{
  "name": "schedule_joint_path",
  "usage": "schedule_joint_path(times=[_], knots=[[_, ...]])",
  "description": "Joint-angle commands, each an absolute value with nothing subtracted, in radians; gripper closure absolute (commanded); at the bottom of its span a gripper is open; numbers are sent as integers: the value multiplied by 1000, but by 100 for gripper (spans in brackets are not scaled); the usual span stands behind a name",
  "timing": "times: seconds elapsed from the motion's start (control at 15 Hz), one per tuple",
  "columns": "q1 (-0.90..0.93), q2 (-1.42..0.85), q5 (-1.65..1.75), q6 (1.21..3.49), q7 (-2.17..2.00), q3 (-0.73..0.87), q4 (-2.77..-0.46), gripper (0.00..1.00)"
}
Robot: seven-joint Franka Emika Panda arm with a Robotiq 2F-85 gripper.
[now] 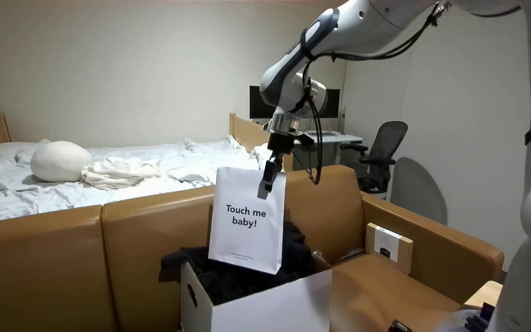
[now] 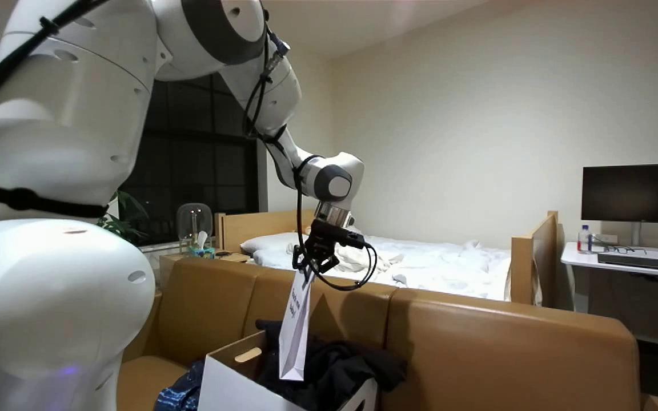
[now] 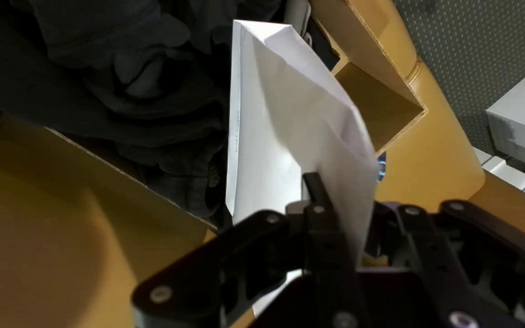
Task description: Put the white book in the box
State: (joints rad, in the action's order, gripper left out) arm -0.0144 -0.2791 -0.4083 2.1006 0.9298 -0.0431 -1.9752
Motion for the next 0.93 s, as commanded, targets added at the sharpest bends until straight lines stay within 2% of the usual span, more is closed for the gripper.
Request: schedule_joint_path(times=[0.0,0.27,0.33,0.6,0.87], knots=[[-21,-445,-308,2036,778,-41,-1815,98],[-50,-628,-281,1910,697,-59,-1625,98],[-56,-655,-279,1869,682,-61,-1585,74],[-73,-655,-263,1833,589,-46,-1575,51],[-119,-519,-298,1944,534,-33,-1763,25]])
